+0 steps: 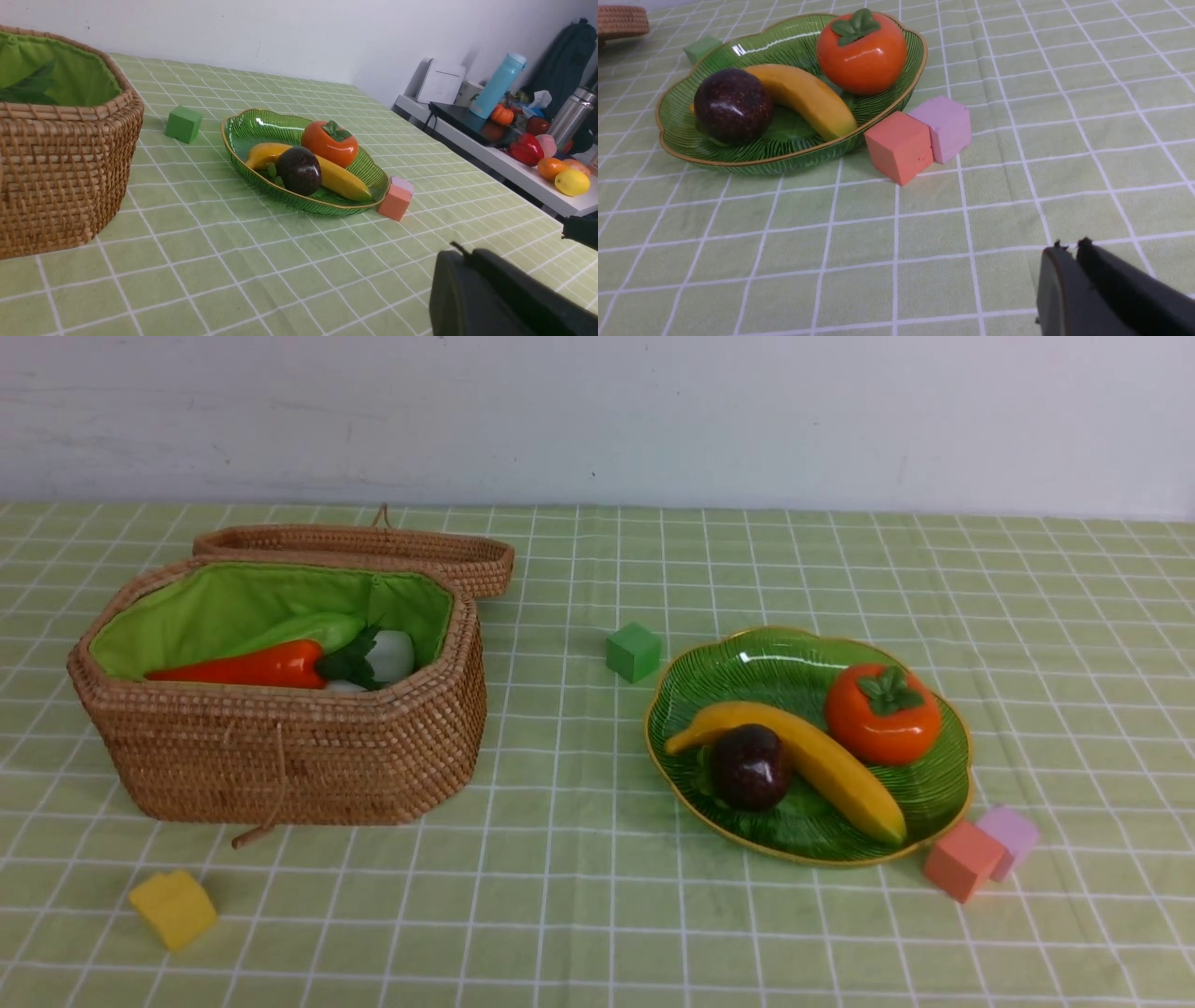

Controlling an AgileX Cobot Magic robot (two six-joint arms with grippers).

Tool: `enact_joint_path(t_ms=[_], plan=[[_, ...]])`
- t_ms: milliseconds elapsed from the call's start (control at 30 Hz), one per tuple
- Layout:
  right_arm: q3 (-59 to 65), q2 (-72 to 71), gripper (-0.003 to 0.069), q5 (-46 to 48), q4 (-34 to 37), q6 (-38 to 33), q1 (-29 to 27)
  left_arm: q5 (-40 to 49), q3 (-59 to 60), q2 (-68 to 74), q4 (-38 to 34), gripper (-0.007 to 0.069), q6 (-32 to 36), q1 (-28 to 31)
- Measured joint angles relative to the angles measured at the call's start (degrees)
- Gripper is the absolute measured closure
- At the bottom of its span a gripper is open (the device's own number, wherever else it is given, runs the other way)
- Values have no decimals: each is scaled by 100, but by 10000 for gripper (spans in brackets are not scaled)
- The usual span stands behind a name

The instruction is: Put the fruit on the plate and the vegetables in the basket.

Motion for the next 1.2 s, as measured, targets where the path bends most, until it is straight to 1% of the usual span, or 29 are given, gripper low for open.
enact_joint_path(t_ms=[133,167,200,300,333,367,400,467,533,567,600,667,700,767,800,967,1200], plan=[[0,0,606,0,0,0,0,0,0,0,199,613,0,52],[0,0,606,0,0,0,0,0,0,0,223,615,0,109],[0,0,603,0,4,0,0,-6,0,0,224,629,0,301],[0,0,598,0,4,0,0,-19,0,-22,74,638,195,1246],[0,0,597,0,4,0,0,-13,0,-37,6,638,338,1460],[0,0,596,0,4,0,0,-20,38,-92,-216,638,608,1966],[0,0,594,0,4,0,0,-26,68,-123,-341,638,812,2180],[0,0,590,0,4,0,0,-93,267,-251,-854,638,1386,2907],[0,0,587,0,4,0,0,-137,510,-286,-1249,638,1883,3388],[0,0,587,0,4,0,0,-144,575,-286,-1323,638,1921,3477],[0,0,584,0,4,0,0,-113,880,-286,-1581,638,2144,3812],[0,0,583,0,4,0,0,107,966,-286,-1637,638,2144,3955],[0,0,583,0,4,0,0,389,982,-286,-1624,638,2116,4011],[0,0,583,0,4,0,0,832,1020,-286,-1578,638,2025,4037],[0,0,583,0,4,0,0,913,1021,-286,-1564,638,1951,4036],[0,0,577,5,4,0,0,937,1021,-286,-1542,638,1707,4036],[0,0,567,5,4,0,0,932,1021,-286,-1548,638,1669,4036]])
